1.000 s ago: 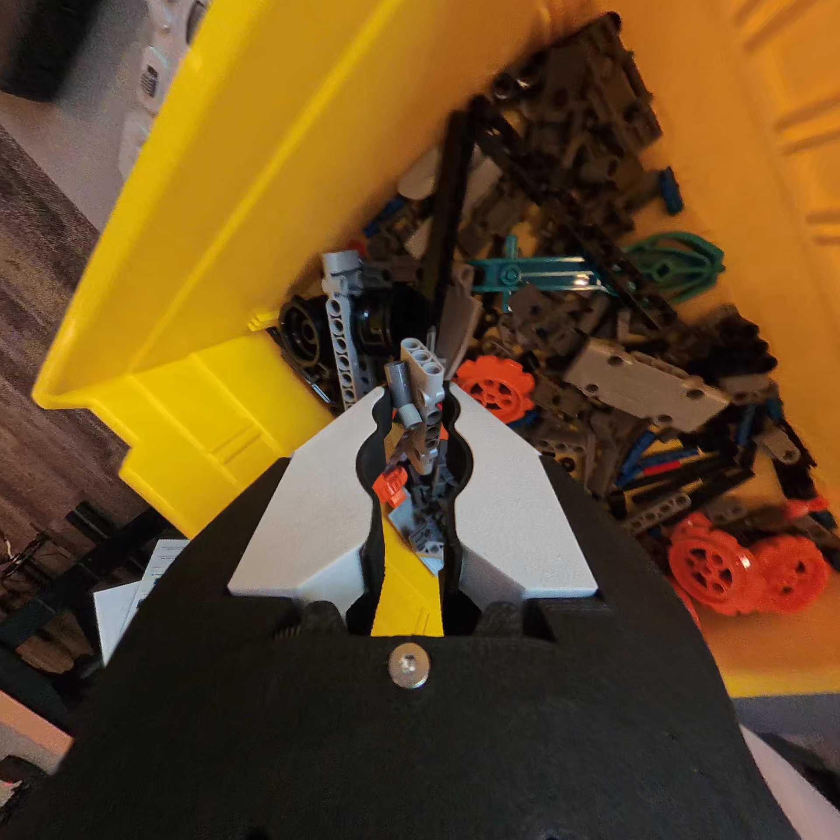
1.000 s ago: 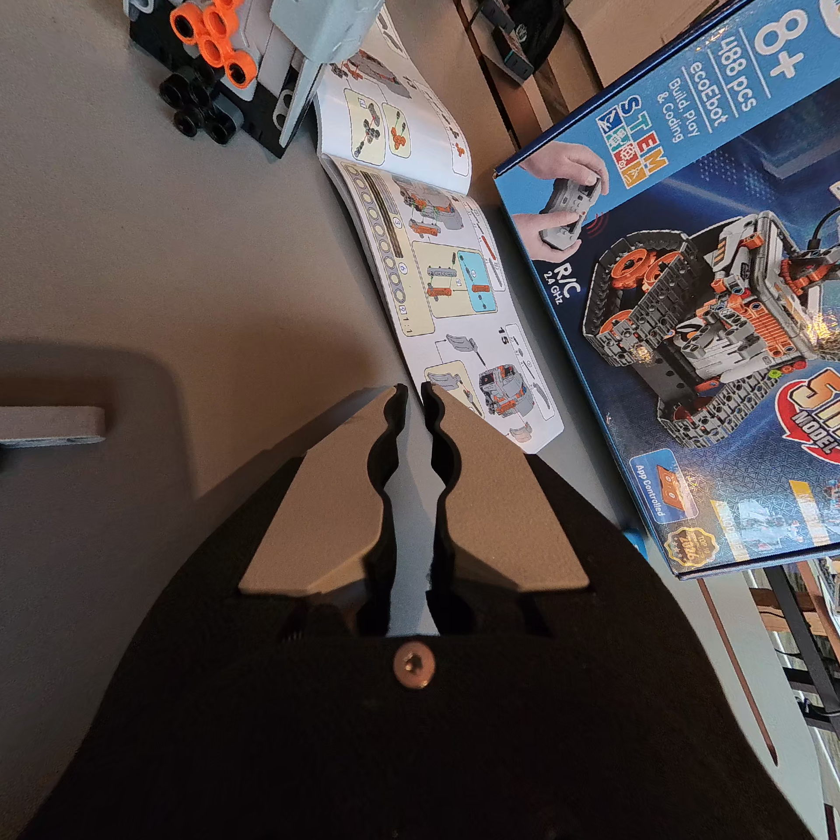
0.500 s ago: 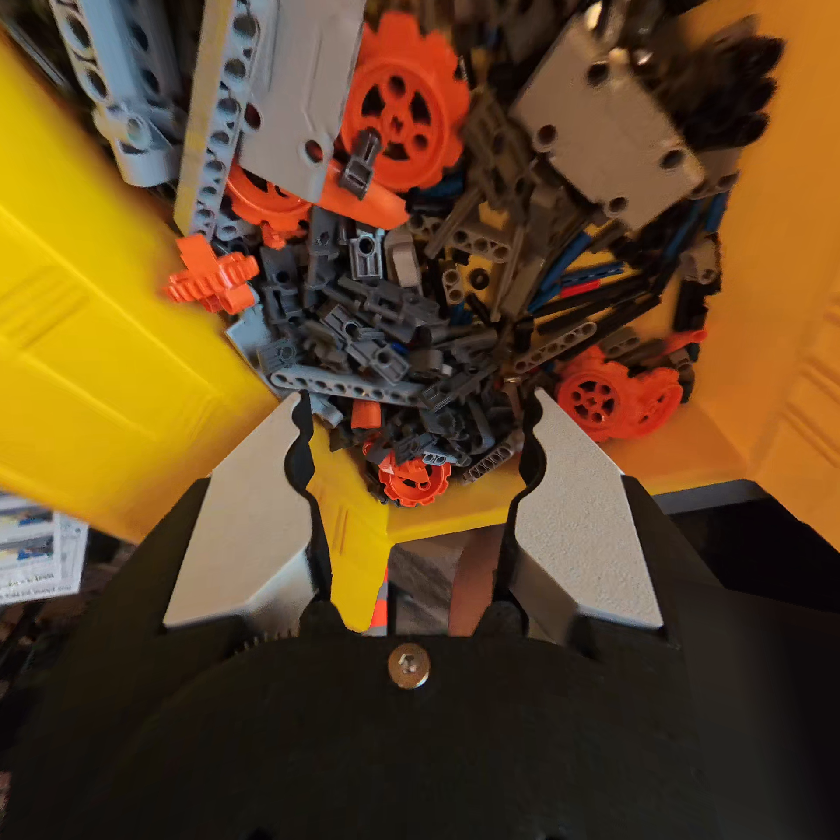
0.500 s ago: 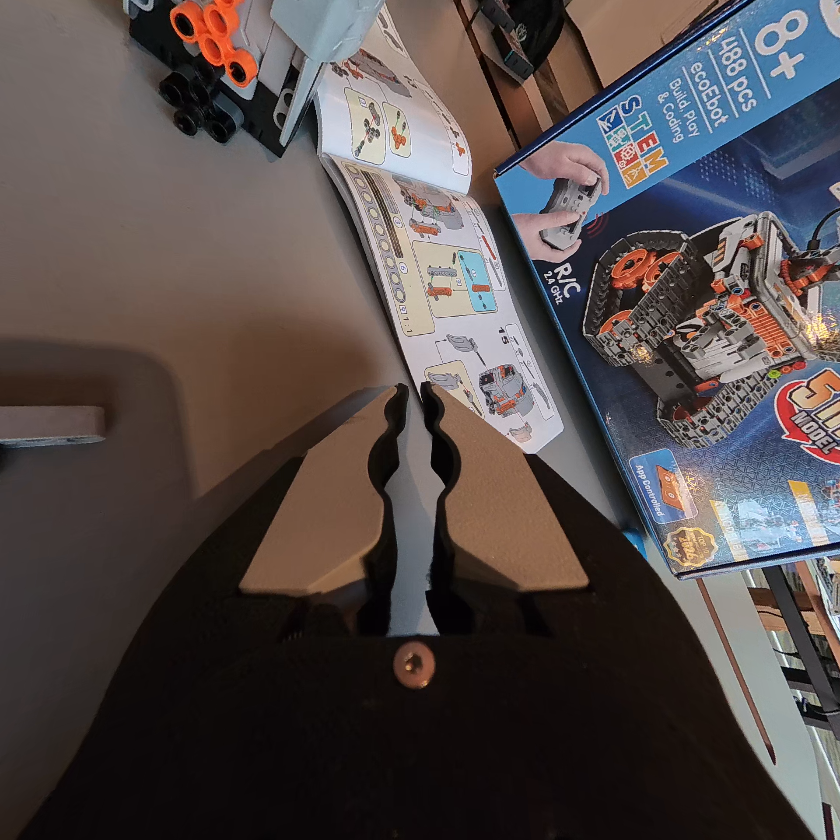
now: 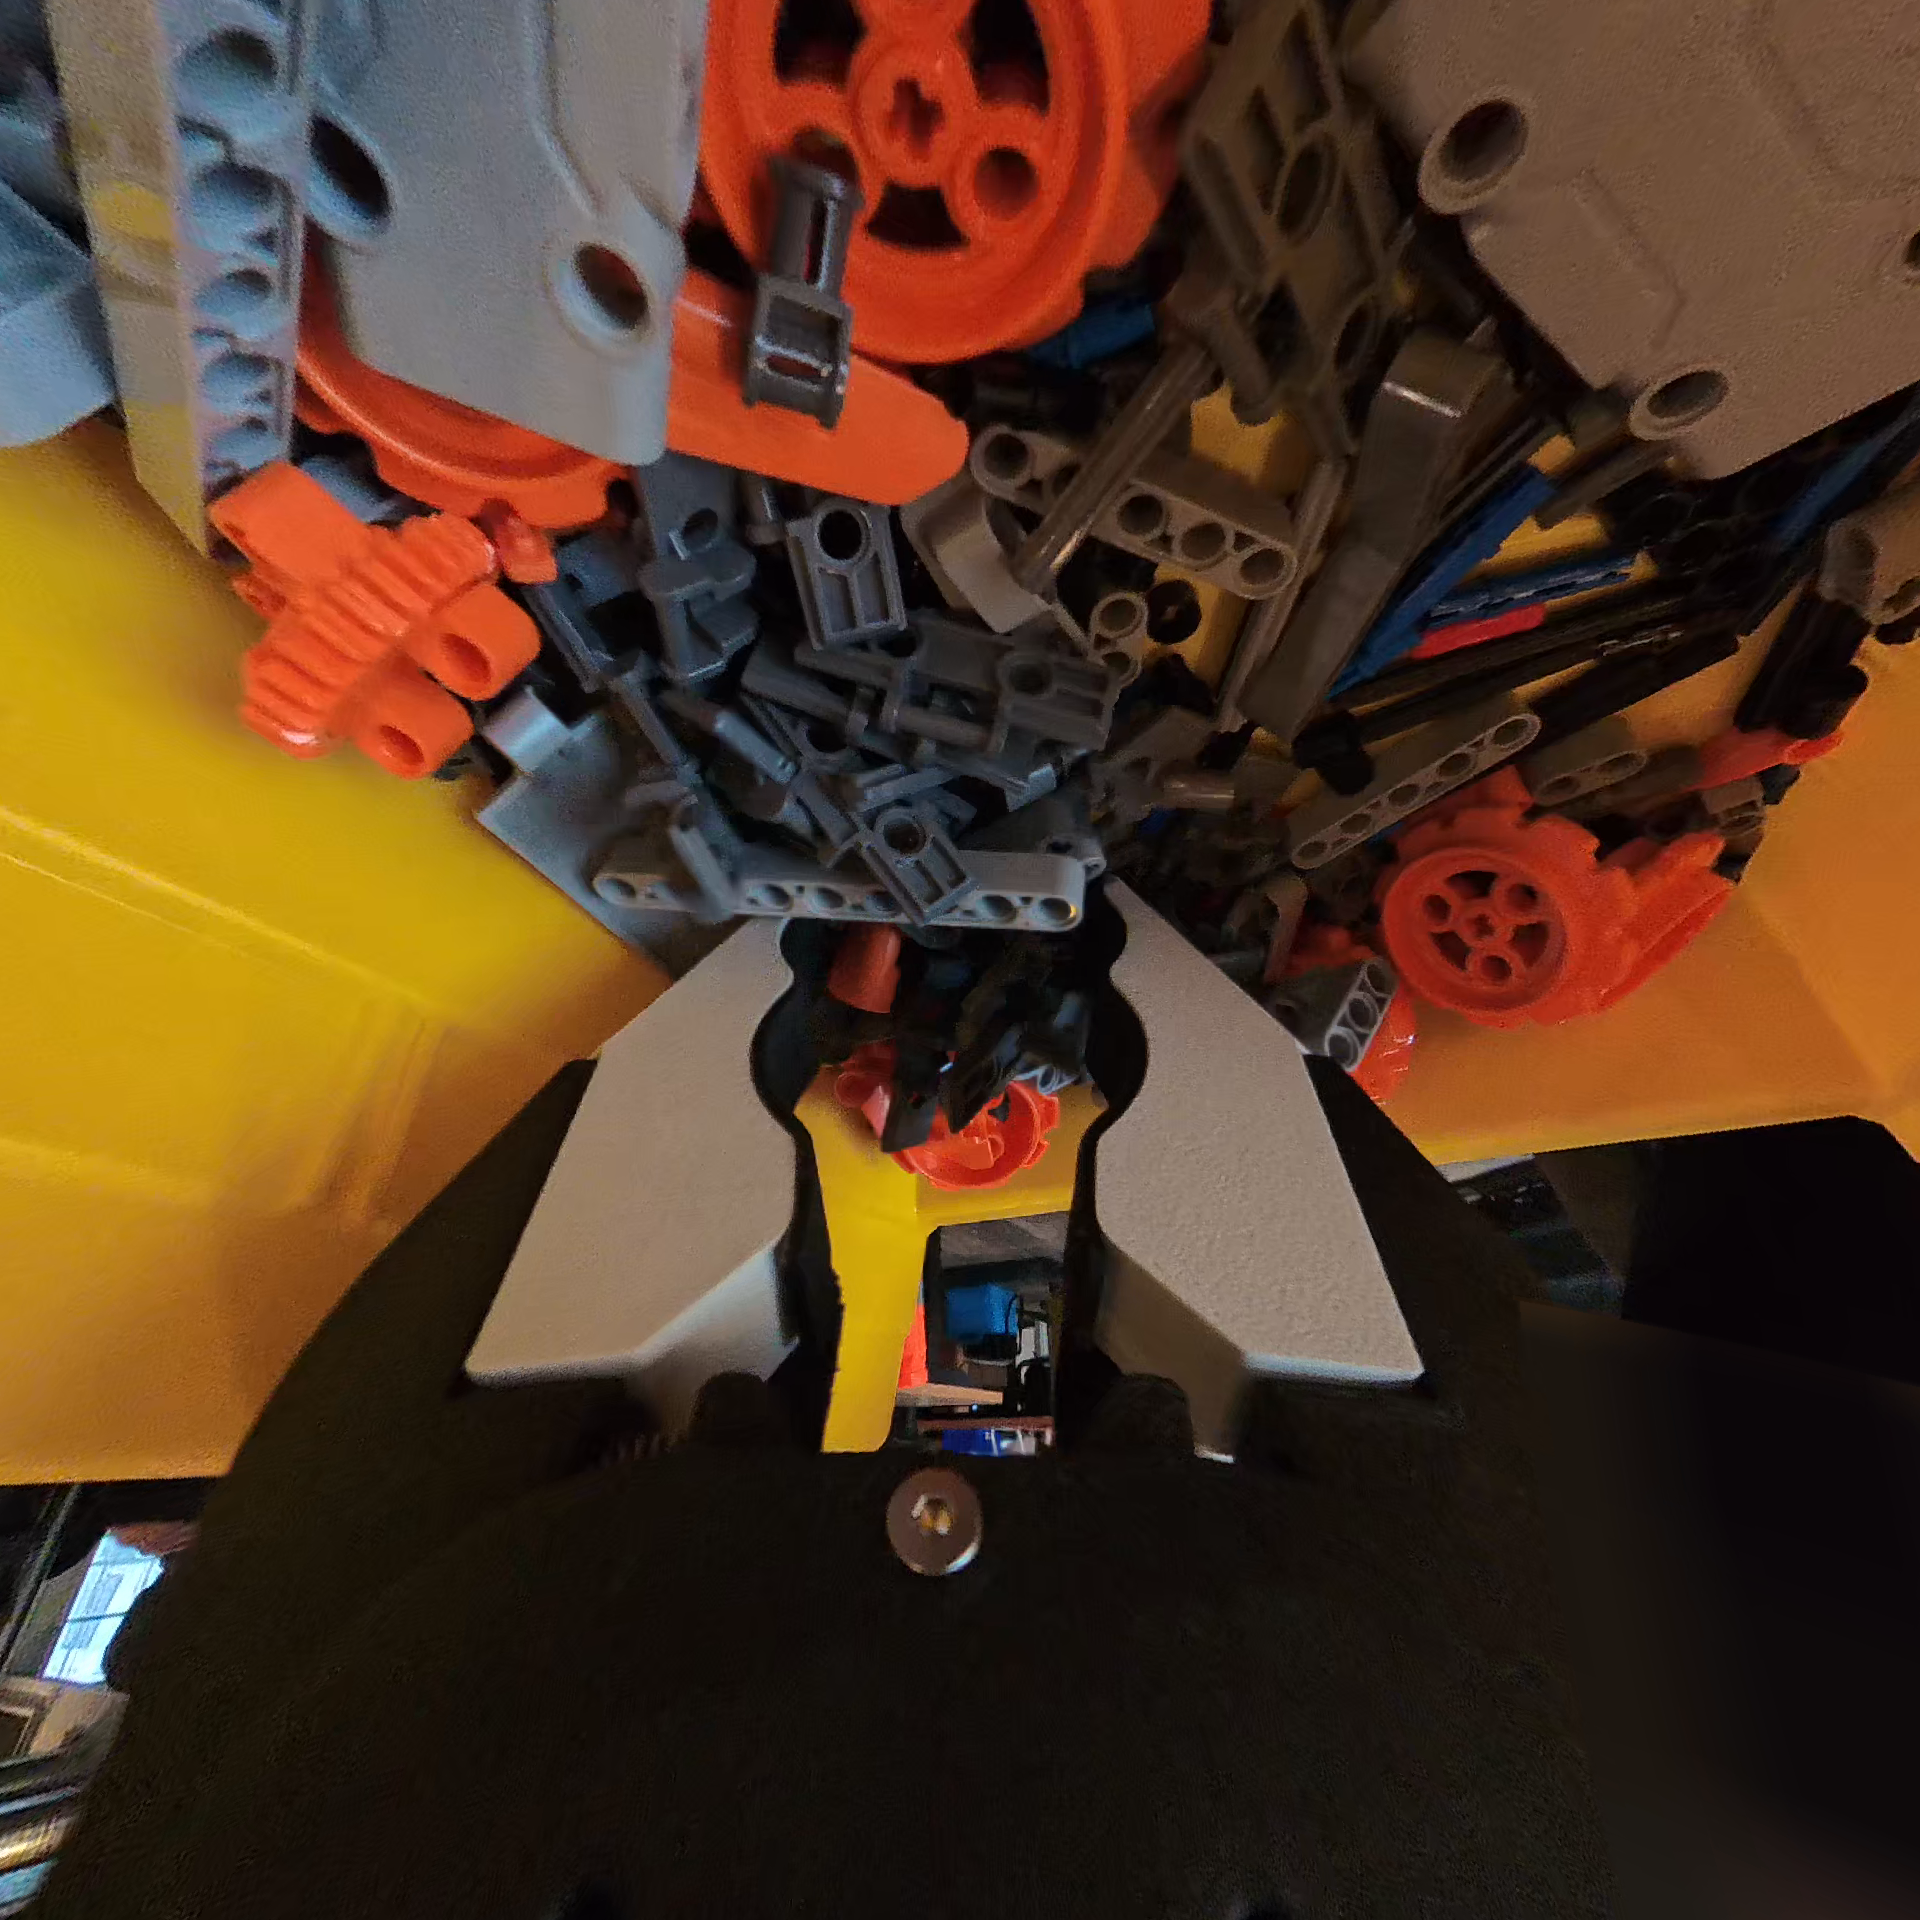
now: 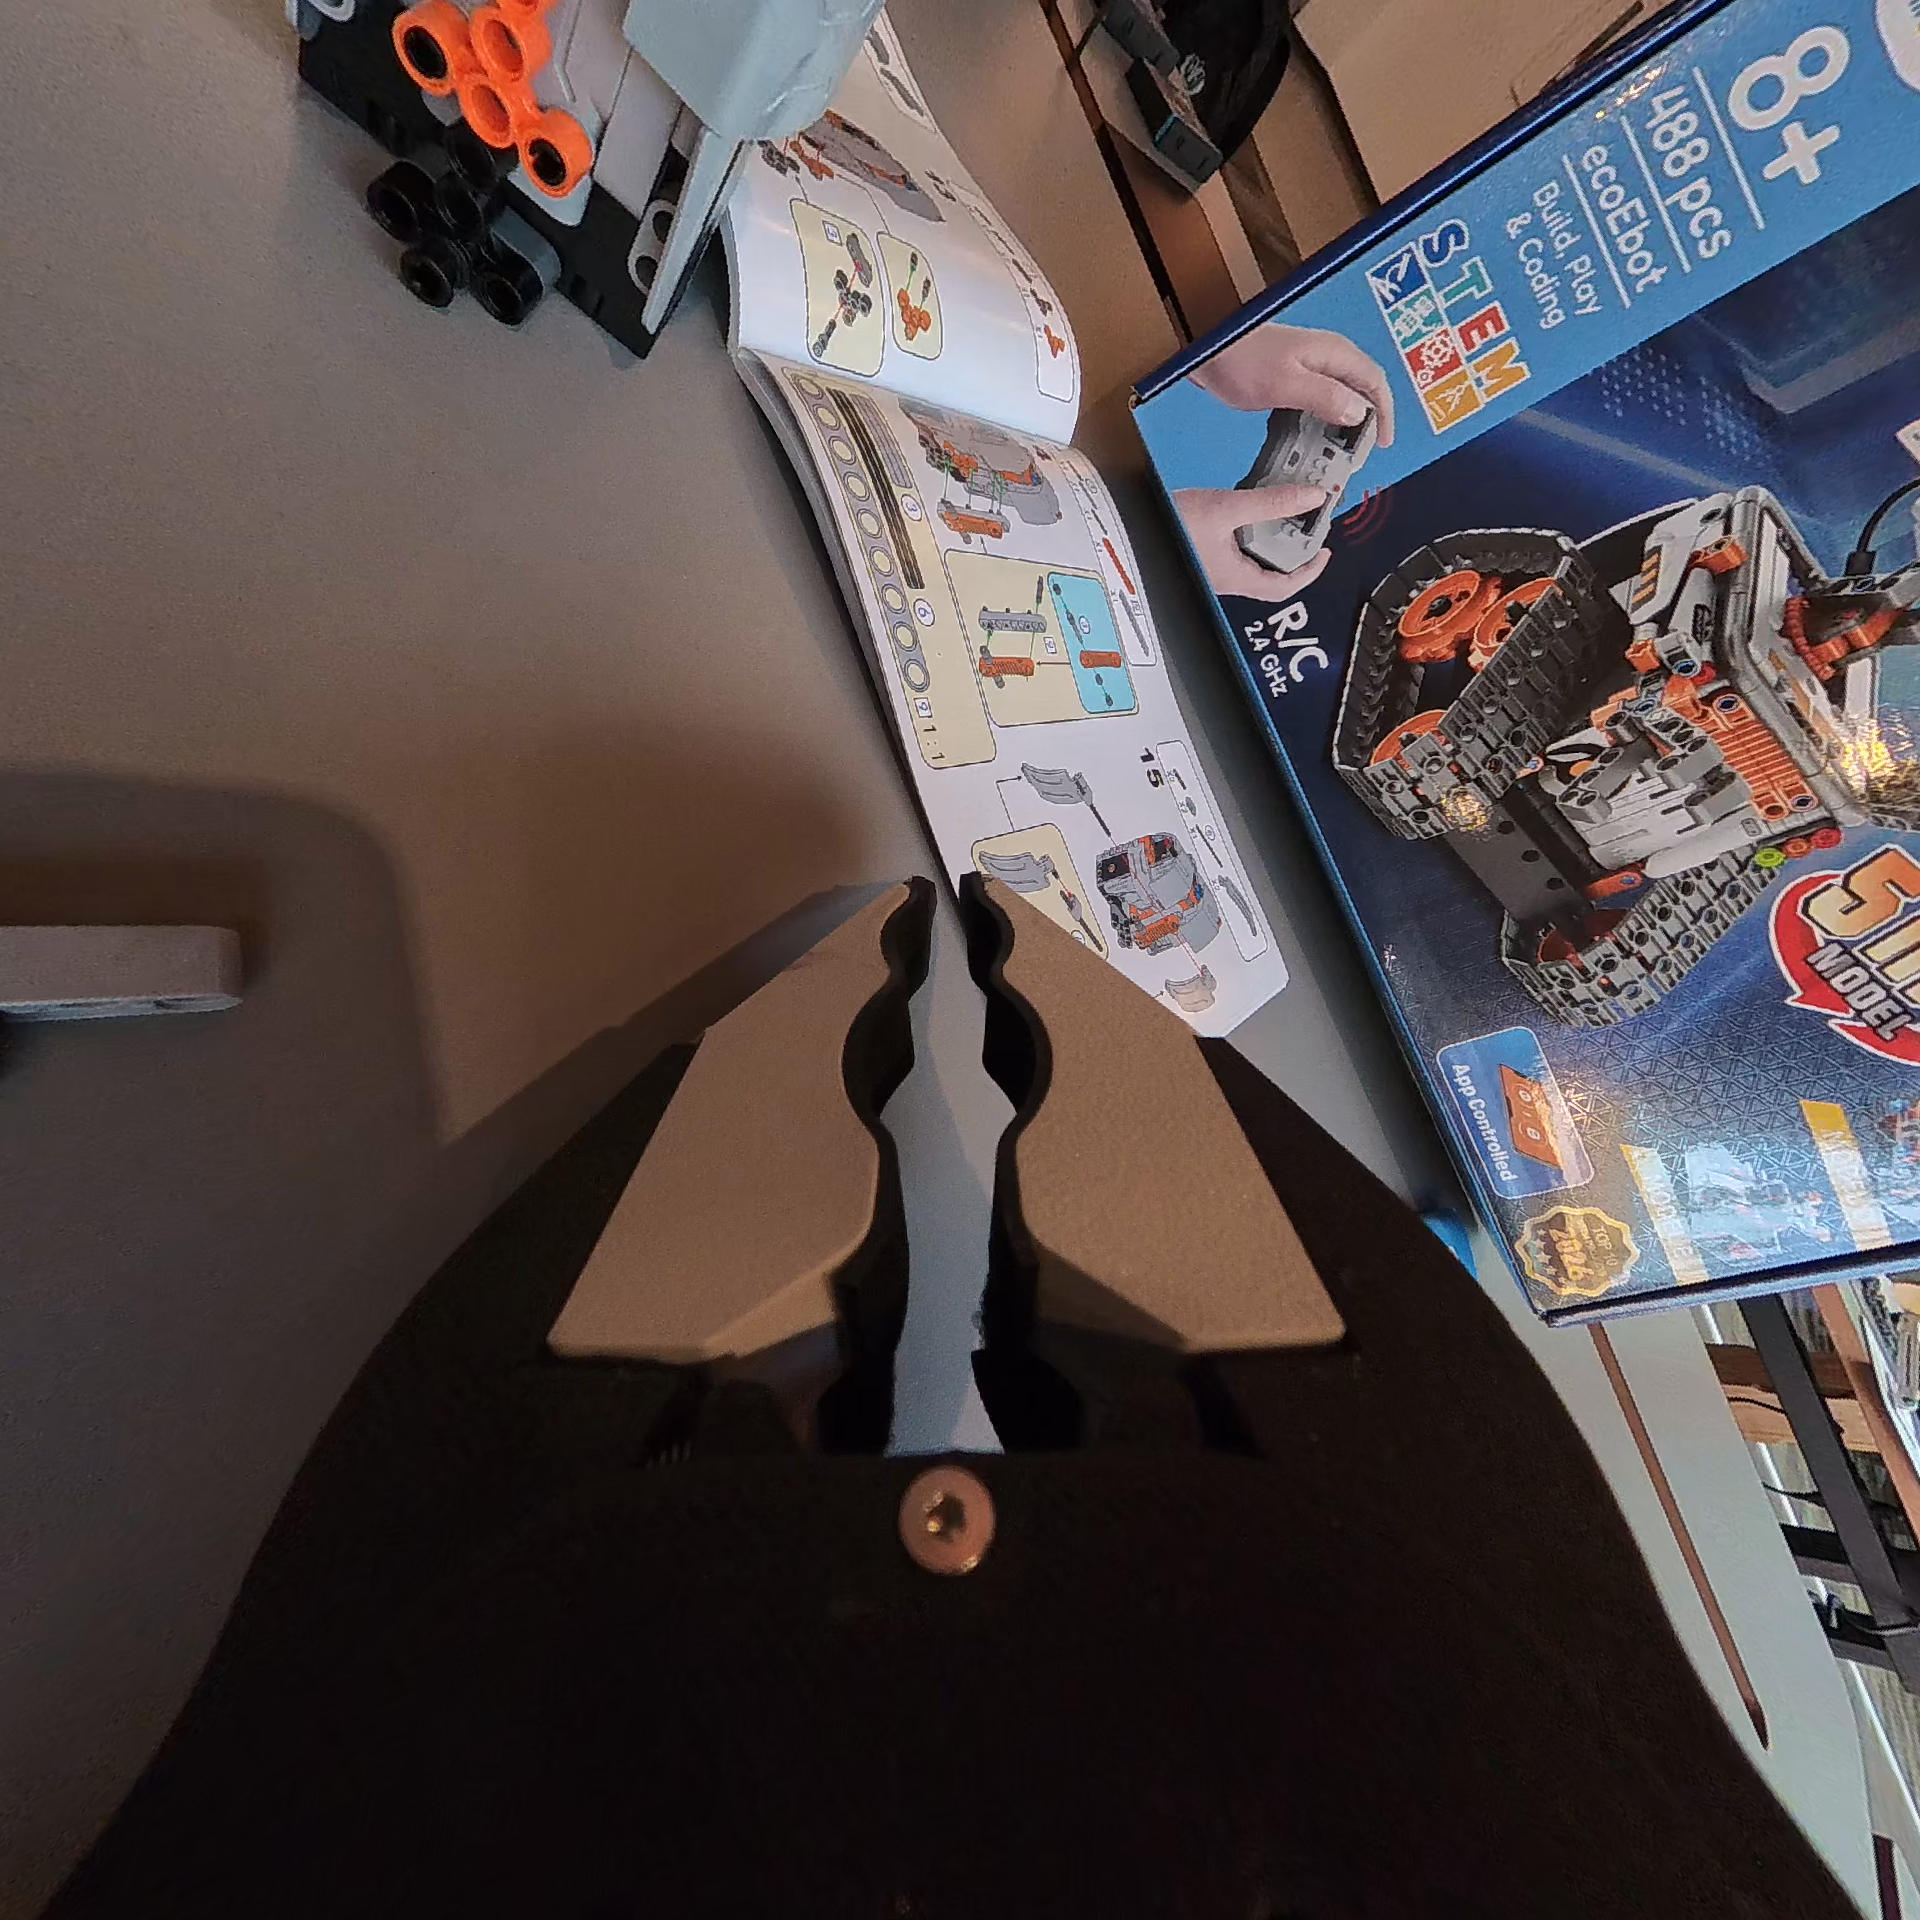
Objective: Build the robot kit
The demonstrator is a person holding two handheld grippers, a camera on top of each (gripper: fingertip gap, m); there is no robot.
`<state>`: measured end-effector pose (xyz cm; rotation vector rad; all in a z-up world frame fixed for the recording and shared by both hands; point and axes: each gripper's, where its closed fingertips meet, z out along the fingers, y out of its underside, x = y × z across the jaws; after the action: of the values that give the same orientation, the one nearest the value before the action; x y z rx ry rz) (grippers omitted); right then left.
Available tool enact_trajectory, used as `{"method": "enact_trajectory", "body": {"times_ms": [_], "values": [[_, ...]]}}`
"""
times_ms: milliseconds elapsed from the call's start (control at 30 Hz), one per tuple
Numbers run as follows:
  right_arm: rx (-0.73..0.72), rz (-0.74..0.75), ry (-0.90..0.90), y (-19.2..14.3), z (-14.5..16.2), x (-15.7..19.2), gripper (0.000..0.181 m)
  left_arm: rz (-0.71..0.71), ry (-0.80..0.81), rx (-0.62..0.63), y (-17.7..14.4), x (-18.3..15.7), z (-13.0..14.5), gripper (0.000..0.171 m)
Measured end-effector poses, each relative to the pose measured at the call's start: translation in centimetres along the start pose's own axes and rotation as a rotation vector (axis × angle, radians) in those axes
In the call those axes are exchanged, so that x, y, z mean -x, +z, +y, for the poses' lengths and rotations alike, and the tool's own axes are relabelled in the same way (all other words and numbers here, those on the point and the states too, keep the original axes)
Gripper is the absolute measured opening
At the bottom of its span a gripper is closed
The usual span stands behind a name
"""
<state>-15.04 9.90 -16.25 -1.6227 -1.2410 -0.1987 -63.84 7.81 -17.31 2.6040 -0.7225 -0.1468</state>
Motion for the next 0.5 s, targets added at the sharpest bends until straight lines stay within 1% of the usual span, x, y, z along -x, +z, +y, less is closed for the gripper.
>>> {"method": "enact_trajectory", "body": {"times_ms": [33,67,100,133,233,267,300,500], "values": [[0.000,0.000,0.001,0.0,0.0,0.0,0.005,0.003,-0.001,-0.003,-0.1,0.0,0.0,0.047],[0.000,-0.001,0.000,0.0,0.0,0.0,0.005,0.002,0.004,-0.010,-0.2,0.1,-0.1,0.042],[0.000,-0.001,0.001,0.0,0.0,0.0,0.005,0.003,0.010,-0.020,-0.4,0.1,-0.3,0.032],[0.000,-0.001,0.002,0.0,0.0,0.0,0.005,0.008,0.017,-0.028,-0.5,0.0,-0.4,0.027],[0.001,-0.002,0.001,0.0,0.0,0.0,0.005,0.001,0.055,-0.027,-0.6,-0.1,-0.8,0.025],[0.001,-0.002,0.002,0.0,0.0,0.0,0.005,0.008,0.076,-0.046,-0.7,-0.2,-1.2,0.024],[0.001,-0.002,0.002,0.0,0.0,0.0,0.005,0.011,0.091,-0.073,-0.9,-0.2,-1.8,0.015],[0.001,-0.003,0.003,0.0,0.0,0.0,0.005,-0.013,0.108,-0.211,-2.3,1.0,-4.8,0.015]]}}
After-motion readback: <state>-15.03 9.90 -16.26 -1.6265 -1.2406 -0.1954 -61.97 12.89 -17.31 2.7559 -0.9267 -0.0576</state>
